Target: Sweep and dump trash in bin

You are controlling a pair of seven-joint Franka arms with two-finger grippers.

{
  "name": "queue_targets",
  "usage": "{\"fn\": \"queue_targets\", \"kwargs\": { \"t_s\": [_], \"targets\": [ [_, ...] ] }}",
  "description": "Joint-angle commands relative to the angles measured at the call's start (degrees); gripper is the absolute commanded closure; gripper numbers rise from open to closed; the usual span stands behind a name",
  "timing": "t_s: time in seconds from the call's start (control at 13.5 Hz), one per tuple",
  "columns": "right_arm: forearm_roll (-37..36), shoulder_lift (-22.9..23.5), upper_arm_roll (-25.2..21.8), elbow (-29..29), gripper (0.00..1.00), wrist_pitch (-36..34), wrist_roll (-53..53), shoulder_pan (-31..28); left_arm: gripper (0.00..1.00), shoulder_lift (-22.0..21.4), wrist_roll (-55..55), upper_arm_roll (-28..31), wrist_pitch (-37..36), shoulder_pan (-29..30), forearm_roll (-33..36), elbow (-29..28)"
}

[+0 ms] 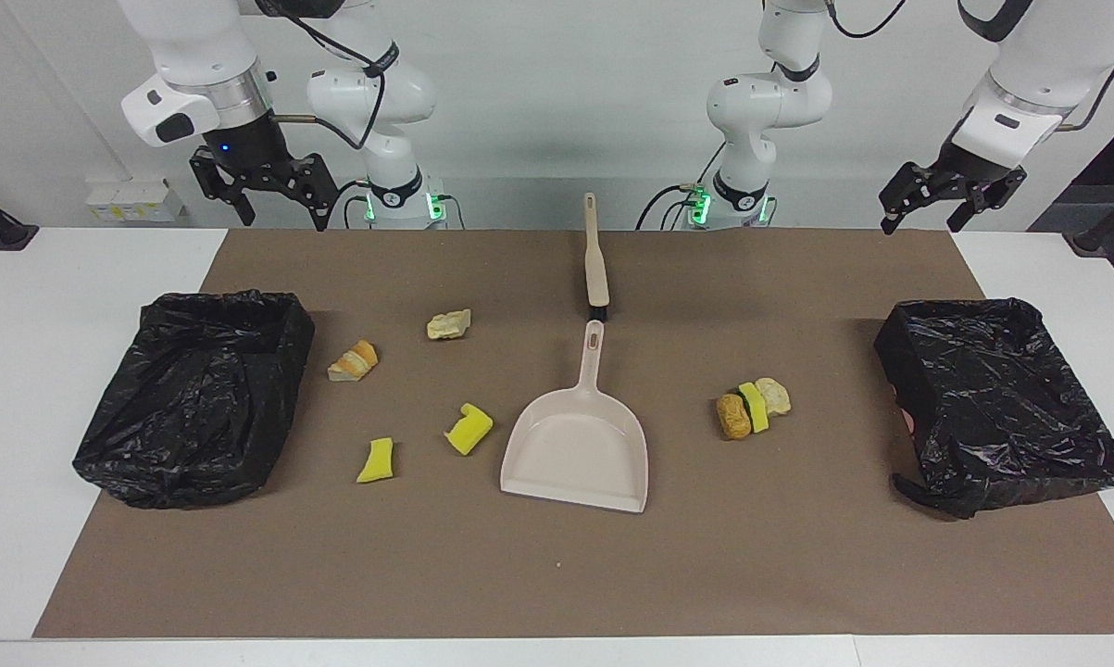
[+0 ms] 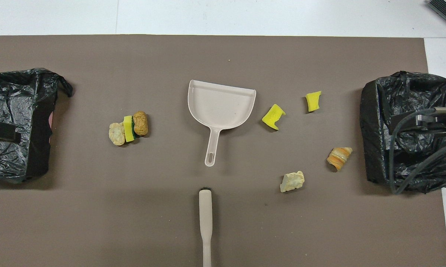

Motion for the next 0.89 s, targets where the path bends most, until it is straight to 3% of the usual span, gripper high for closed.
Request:
{"fn": "queue_targets", "kwargs": {
  "t_s": [0.0, 0.37, 0.52, 0.82],
  "targets": [
    [0.7, 0.0, 0.2, 0.2, 0.0, 0.1, -1.7, -0.8, 0.0, -1.2, 0.0, -0.3, -1.1, 0.0, 0.4, -0.8],
    [0.7, 0.2, 0.6, 0.3, 0.0, 0.7, -1.4, -0.4, 0.0, -1.7, -1.9, -2.6, 0.9, -4.3, -2.0, -2.2],
    [0.7, -0.3, 0.6, 0.0, 0.0, 0.1, -1.8, -0.4, 0.0, -4.1, -5.4, -2.6, 2.2, -9.8, -3.6, -8.0],
    [0.8, -0.2, 0.7, -0.1, 0.0, 1.1, -1.1, -0.4, 0.0, -8.8, -16.0, -2.7, 11.5, -20.5, -3.7, -21.7]
  ]
}}
